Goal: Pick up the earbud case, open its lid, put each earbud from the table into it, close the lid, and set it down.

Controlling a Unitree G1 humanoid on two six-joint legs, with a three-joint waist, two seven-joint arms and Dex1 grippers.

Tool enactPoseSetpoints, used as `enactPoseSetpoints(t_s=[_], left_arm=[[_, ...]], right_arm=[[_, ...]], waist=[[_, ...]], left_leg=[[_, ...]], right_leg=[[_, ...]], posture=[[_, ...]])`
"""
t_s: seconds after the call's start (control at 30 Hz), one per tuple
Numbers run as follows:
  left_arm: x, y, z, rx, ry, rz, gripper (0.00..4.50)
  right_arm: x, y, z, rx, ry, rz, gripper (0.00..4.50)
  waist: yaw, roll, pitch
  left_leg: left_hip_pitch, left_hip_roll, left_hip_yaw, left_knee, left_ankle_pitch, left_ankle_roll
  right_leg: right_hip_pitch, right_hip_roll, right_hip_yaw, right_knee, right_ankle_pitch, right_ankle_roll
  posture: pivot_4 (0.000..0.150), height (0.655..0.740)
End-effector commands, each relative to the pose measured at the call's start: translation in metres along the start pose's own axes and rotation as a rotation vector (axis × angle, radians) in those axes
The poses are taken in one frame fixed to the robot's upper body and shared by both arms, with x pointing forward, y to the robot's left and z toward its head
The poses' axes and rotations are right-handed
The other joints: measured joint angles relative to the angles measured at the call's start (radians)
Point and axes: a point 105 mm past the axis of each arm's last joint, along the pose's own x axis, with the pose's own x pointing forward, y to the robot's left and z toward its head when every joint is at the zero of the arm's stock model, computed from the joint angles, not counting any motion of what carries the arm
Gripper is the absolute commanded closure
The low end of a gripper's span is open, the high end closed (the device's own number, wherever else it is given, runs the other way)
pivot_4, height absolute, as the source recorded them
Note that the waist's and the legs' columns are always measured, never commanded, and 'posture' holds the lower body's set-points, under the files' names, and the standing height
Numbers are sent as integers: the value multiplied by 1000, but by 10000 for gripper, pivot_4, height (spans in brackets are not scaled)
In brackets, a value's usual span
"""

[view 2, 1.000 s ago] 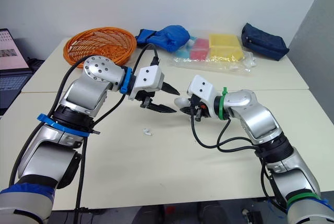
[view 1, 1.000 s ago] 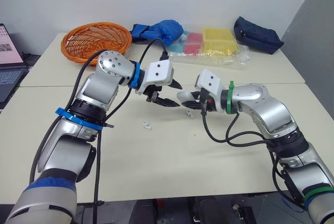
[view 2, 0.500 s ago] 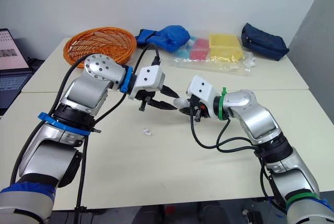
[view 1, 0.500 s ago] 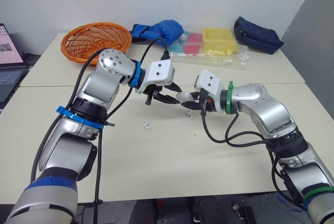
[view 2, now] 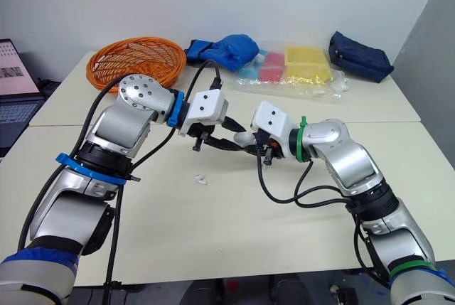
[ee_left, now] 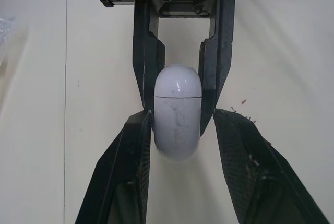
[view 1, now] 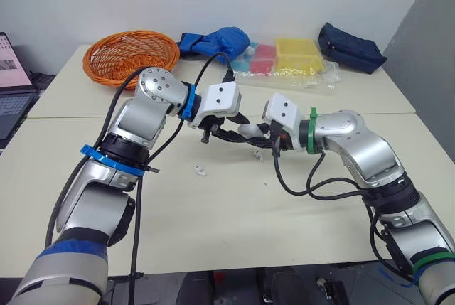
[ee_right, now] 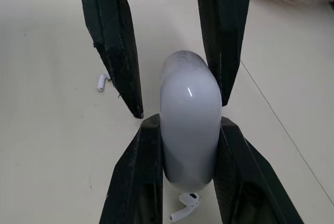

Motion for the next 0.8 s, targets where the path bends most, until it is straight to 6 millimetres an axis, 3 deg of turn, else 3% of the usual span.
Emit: enactPoseSetpoints(t_s=[0.03, 0.23, 0.37, 0.8], left_arm=[[-8, 7, 10, 36, -5, 31, 25825], [-6, 8, 7, 29, -1, 33, 25825], [-6, 7, 8, 30, -2, 25, 37116], [-5, 6, 7, 34, 1, 19, 37580]], right_arm=[[-4, -1, 15, -73, -31, -4, 36152], [-4, -2, 16, -79, -34, -10, 36152], [-4, -3, 15, -78, -32, -11, 36152], [-2, -5, 17, -112, -26, -17, 36152]], waist=[[0, 0, 0], [0, 0, 0], [0, 0, 0], [0, 0, 0]], left_leg=[[0, 0, 0, 0, 0, 0], [0, 0, 0, 0, 0, 0], [0, 0, 0, 0, 0, 0], [0, 0, 0, 0, 0, 0]], right_leg=[[0, 0, 0, 0, 0, 0], [0, 0, 0, 0, 0, 0], [0, 0, 0, 0, 0, 0], [0, 0, 0, 0, 0, 0]], posture=[[1500, 7400], [1500, 7400], [1500, 7400], [1500, 7400]])
